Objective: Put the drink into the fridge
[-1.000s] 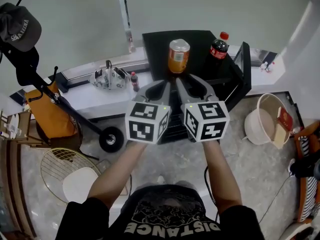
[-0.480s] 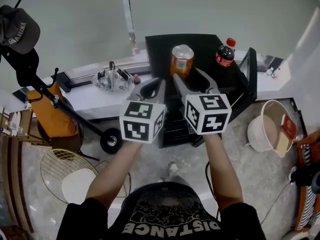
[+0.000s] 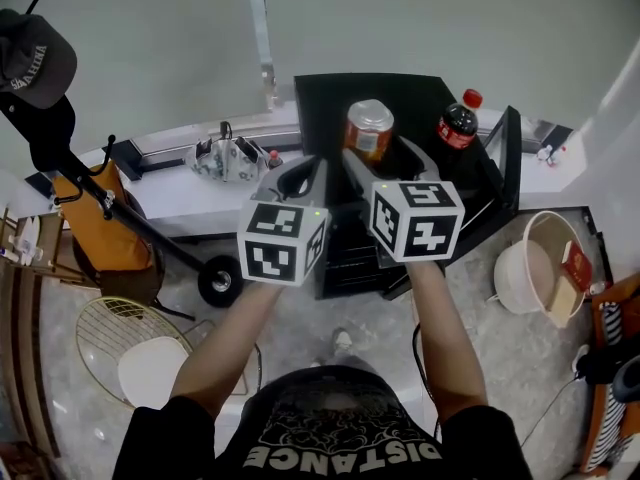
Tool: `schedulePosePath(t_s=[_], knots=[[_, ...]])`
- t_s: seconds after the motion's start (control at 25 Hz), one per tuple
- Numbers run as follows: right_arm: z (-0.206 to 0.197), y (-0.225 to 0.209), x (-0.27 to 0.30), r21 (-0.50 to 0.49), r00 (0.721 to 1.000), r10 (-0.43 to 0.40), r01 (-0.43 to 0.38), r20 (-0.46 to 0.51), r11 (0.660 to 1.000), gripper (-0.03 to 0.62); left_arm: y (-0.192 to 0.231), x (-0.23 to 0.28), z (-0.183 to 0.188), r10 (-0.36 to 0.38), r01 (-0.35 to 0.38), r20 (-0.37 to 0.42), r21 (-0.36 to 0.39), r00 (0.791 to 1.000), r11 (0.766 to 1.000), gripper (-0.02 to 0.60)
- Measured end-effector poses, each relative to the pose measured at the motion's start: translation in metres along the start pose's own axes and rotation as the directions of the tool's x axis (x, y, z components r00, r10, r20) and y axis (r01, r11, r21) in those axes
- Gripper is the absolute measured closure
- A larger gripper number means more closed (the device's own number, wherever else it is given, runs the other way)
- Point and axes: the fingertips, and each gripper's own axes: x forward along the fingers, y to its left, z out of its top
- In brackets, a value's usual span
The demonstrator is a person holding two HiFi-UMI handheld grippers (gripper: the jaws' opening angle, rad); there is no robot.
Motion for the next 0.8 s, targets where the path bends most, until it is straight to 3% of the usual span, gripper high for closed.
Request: schedulePosePath(t_s=[0.36,0.8], knots=[[-0.001,0.002,0.017,-0.041,0.998,0.014,-0.016,-0.059,0.999,0.260,0.007,0.003,-0.006,0.012,-0.012,-0.005,-0.011,1.000,1.000,0.577],[0.001,0.005,0.018,-0.079,0.997,0.066,-0.069,-0.035,0.995,0.275,0.009,-0.004,-0.005,0.016,-0.016,0.000,-0.014,1.000,1.000,0.575]])
